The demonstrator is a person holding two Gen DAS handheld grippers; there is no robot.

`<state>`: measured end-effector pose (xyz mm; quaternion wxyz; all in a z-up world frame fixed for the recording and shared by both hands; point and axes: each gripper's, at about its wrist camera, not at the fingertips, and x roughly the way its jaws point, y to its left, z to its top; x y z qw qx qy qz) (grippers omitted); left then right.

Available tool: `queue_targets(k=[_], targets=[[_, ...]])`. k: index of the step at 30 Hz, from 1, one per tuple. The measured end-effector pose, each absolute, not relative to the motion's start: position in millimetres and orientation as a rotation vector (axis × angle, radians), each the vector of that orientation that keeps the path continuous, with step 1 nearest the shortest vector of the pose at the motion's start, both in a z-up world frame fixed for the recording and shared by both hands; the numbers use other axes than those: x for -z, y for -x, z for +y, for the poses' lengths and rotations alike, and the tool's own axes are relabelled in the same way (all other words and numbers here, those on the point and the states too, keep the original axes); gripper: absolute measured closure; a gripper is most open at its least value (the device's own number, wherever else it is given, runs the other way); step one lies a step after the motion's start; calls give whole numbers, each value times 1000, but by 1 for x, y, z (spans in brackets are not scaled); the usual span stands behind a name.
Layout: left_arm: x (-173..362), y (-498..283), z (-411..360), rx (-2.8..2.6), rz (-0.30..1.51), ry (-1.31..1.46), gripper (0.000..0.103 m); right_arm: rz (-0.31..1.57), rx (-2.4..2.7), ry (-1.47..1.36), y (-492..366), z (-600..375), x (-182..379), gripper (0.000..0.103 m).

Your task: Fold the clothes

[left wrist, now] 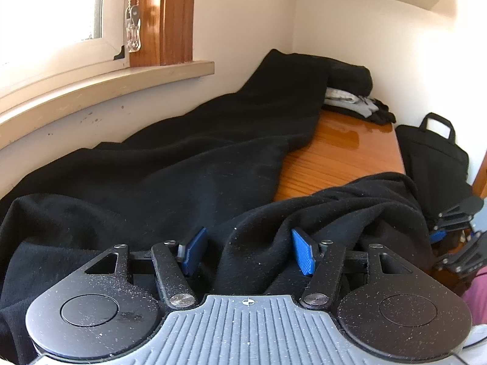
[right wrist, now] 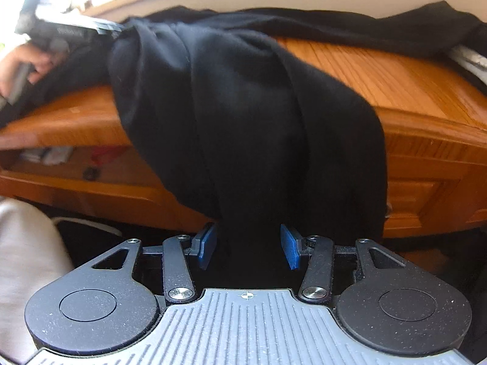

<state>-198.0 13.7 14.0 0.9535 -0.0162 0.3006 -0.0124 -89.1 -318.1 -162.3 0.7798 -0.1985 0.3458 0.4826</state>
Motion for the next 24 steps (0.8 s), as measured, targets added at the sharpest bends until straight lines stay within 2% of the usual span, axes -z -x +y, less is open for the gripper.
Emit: queue_targets(k=[4,5,6,7,8,10,11,13,19,21,22,23,24], targets=[[-14,198,13,24,610,32,38,755,-957,361,84,-320,183,57],[-15,198,13,23,609,32,38,753,-946,348,83,-322,184,71],[-14,197,13,23,608,31,38,741,-942,344,82,-325,183,95],[-15,198,12,22,606,30,39,729,-939,341,82,-328,181,97],[-15,199,11,20,600,26,40,719,-933,339,81,-332,176,97],[-17,202,9,29,584,24,73,680,-912,329,75,-348,153,98],[-19,204,9,37,575,25,77,649,-898,332,71,-355,140,98],[-23,207,5,48,568,22,92,559,-851,336,64,-369,108,98],[-60,224,-1,46,464,15,97,221,-757,429,26,-355,10,98],[-72,230,4,16,427,24,97,181,-759,402,3,-333,-17,97],[-72,228,9,-11,429,33,97,219,-774,381,-13,-320,-25,96],[-72,227,14,-38,432,42,97,275,-787,373,-29,-307,-29,89],[-72,225,19,-65,434,50,97,315,-791,369,-38,-298,-27,76]])
